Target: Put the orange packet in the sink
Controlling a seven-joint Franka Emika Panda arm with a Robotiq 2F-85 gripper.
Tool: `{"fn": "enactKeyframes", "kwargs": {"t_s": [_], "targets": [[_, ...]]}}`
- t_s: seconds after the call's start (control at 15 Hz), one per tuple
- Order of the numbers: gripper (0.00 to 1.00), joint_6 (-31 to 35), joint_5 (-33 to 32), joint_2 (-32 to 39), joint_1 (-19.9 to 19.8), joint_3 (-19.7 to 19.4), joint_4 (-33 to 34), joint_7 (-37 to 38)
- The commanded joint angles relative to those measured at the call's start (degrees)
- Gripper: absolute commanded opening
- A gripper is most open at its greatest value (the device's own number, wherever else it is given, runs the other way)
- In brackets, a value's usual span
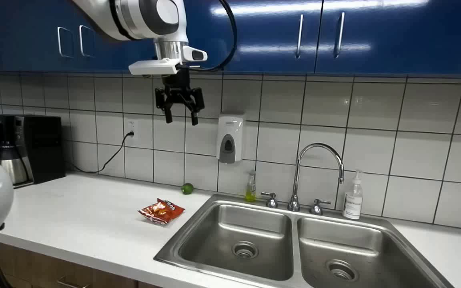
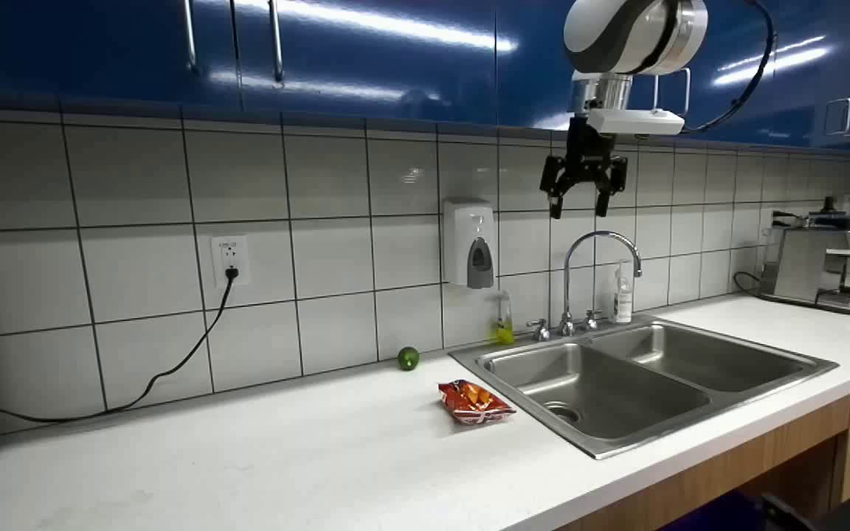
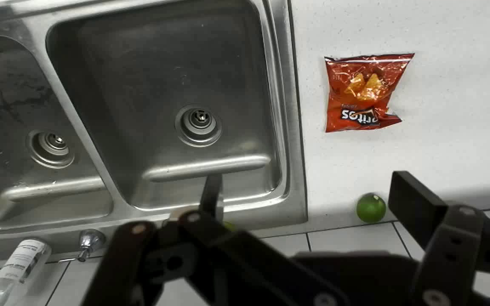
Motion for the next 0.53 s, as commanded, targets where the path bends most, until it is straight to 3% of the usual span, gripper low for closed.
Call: {"fn": "enactKeyframes", "kwargs": {"t_s": [0.0, 0.47], "targets": [[1.0, -0.1, 0.0, 0.1, 0.1, -0.1, 0.1, 0.0], [1.0, -0.5, 0.1, -1.7, 0.1, -0.5, -1.9, -0.7]]}}
